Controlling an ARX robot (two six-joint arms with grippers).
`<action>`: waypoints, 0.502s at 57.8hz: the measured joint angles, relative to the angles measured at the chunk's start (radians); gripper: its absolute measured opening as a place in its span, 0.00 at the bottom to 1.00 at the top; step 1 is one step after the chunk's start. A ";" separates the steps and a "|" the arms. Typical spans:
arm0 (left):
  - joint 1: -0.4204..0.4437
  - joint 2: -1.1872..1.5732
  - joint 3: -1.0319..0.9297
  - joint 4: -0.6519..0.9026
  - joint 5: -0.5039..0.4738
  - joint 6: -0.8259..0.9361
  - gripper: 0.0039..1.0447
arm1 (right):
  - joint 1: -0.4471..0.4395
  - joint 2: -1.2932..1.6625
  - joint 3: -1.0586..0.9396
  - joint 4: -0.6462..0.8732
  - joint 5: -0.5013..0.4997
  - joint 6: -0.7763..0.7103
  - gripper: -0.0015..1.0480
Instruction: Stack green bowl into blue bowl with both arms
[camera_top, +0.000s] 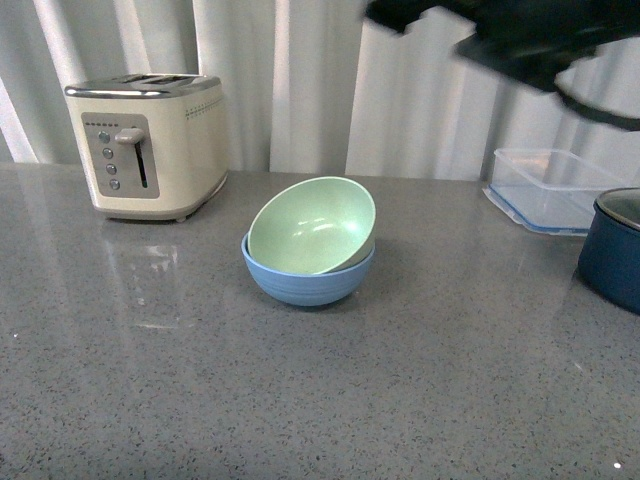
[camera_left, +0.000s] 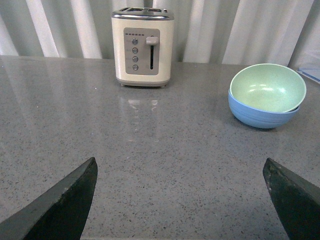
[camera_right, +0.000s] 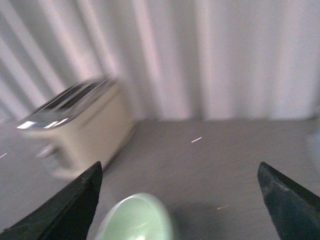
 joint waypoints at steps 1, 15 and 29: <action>0.000 0.000 0.000 0.000 0.000 0.000 0.94 | -0.002 -0.006 -0.010 0.007 0.011 -0.013 0.76; 0.000 0.000 0.000 0.000 0.000 0.000 0.94 | -0.087 -0.159 -0.391 0.150 0.013 -0.138 0.35; 0.000 0.000 0.000 0.000 0.000 0.000 0.94 | -0.152 -0.327 -0.599 0.206 -0.046 -0.153 0.01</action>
